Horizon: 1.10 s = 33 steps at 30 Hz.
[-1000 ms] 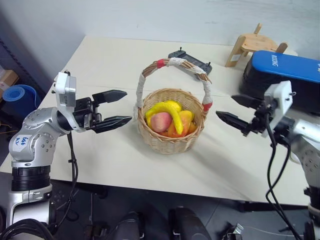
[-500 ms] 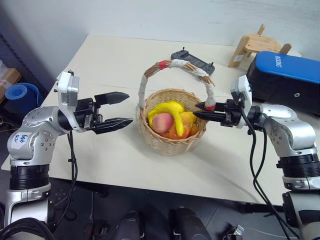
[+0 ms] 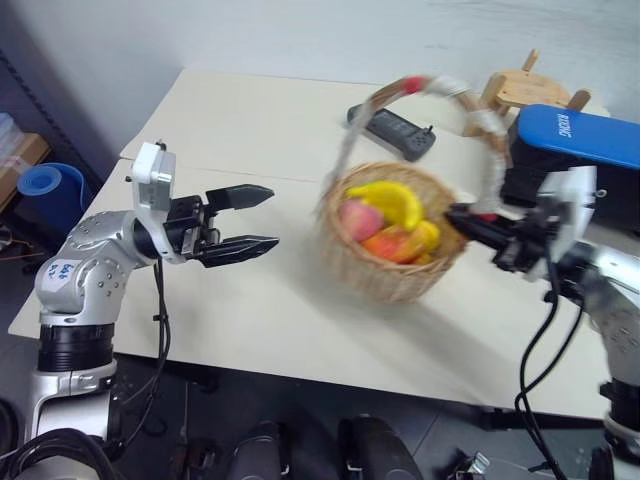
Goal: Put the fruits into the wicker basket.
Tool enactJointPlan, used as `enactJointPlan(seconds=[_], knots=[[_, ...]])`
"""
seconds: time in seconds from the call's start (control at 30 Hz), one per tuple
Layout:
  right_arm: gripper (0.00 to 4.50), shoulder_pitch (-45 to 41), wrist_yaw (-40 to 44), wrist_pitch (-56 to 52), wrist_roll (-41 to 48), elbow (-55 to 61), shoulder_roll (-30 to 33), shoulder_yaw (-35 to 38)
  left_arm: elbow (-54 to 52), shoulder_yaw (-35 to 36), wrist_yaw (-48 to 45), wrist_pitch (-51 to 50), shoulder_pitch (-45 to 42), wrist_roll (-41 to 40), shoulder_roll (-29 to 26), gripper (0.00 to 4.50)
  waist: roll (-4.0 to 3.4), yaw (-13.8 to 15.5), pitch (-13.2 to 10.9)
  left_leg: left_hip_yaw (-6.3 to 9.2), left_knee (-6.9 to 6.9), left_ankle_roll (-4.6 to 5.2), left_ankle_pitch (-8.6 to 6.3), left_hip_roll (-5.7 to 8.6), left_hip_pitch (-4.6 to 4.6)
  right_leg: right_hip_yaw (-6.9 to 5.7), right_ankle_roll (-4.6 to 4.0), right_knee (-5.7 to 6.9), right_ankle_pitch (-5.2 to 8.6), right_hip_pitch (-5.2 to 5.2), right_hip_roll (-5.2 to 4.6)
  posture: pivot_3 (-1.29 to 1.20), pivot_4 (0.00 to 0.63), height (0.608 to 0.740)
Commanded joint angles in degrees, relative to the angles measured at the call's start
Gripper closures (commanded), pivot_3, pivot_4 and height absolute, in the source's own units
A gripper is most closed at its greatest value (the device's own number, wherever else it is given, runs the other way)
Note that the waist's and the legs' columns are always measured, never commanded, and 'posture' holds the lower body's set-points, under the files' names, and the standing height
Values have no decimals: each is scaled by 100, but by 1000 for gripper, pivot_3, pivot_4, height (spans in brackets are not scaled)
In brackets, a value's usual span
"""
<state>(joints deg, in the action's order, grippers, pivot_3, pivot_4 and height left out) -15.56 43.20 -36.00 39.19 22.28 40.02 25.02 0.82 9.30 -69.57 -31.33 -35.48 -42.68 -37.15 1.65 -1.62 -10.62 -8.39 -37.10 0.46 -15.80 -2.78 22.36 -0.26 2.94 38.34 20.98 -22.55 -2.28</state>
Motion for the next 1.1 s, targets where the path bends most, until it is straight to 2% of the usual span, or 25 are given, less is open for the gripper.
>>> enactJointPlan(seconds=[0.03,0.17,0.27,0.5,0.6,0.73,0.83,1.0,1.1], knots=[[4316,337,-584,63,102,660,85,939,123,-150,-177,119,-168,67,96,0,0,3,0,0,0,0,0,1,0,0,0,0,0,0,0,0,150,740],[4316,946,-828,313,-211,700,72,1437,411,-343,-341,294,-391,231,269,0,0,5,0,-1,0,-1,1,0,-1,1,0,-2,0,2,3,0,150,740],[4316,1296,-969,747,-651,456,-34,1520,663,-443,-509,410,-590,338,364,0,0,-12,0,-6,0,-1,1,0,-3,7,0,-1,0,3,7,0,150,740],[4316,1455,-1528,1343,-1316,-120,-364,1341,998,-515,-731,557,-845,465,495,0,-2,-18,0,-14,-1,-6,4,-2,-10,18,0,9,0,0,14,0,150,740],[4316,1465,-1669,1329,-1313,-110,-528,1237,923,-480,-779,474,-818,395,490,0,-2,-19,0,-14,0,-7,4,-3,-11,19,0,10,0,0,14,0,150,740],[2957,1550,-1708,1188,-1195,-72,-555,1304,874,-421,-859,421,-666,435,303,0,-3,-27,0,-16,-1,-7,5,-4,-14,21,0,13,0,0,15,0,150,740],[1949,1734,-1541,1219,-1162,-43,-410,1478,982,-369,-825,739,-544,652,188,0,-3,-17,0,-16,2,-8,5,-4,-16,21,0,13,0,1,16,0,150,740],[115,2361,-988,2009,-1178,-127,-272,2154,1024,-445,-905,1396,7,1084,-27,0,-6,0,2,-16,4,-7,4,-2,-16,22,1,7,1,3,13,0,150,740],[20,2566,-566,2761,-878,-274,-491,2616,971,-417,-749,1566,347,1239,-57,0,-6,1,2,-14,4,-6,4,-2,-17,20,1,2,1,8,15,0,150,740]])
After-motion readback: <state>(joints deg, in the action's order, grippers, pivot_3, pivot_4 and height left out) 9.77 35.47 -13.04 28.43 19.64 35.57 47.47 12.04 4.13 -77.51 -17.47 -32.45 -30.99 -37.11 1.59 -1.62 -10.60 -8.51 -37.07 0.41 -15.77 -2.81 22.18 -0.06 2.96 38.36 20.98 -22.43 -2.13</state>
